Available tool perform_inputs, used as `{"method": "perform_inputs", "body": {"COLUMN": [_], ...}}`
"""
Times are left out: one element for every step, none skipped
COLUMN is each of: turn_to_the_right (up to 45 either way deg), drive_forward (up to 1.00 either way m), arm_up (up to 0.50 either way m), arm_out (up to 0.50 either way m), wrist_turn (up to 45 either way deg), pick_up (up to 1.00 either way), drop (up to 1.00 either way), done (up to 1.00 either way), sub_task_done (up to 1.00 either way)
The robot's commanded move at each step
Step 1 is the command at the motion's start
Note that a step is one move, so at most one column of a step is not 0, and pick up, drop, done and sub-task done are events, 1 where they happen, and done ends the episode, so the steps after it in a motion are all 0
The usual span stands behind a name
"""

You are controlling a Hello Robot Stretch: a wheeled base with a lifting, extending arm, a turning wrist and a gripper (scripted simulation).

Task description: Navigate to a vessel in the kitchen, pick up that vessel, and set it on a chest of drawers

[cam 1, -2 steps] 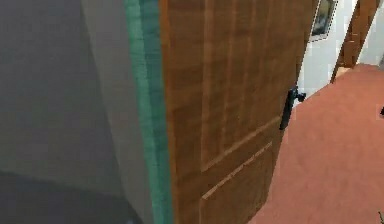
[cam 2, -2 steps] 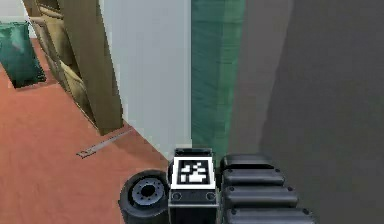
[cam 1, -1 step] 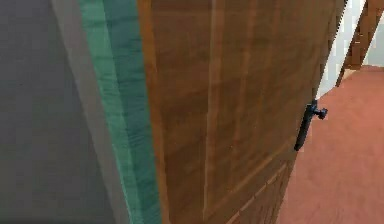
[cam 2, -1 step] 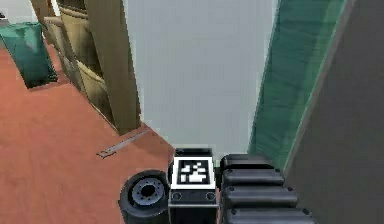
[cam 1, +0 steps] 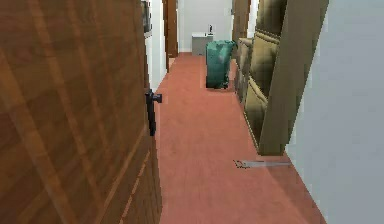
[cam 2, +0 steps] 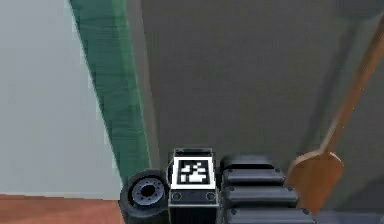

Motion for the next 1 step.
{"method": "perform_inputs", "body": {"turn_to_the_right": [21.0], "drive_forward": [0.0], "arm_up": [0.0], "arm_out": [0.0], "wrist_turn": [0.0], "pick_up": [0.0], "drop": [0.0], "done": [0.0], "sub_task_done": [0.0]}}
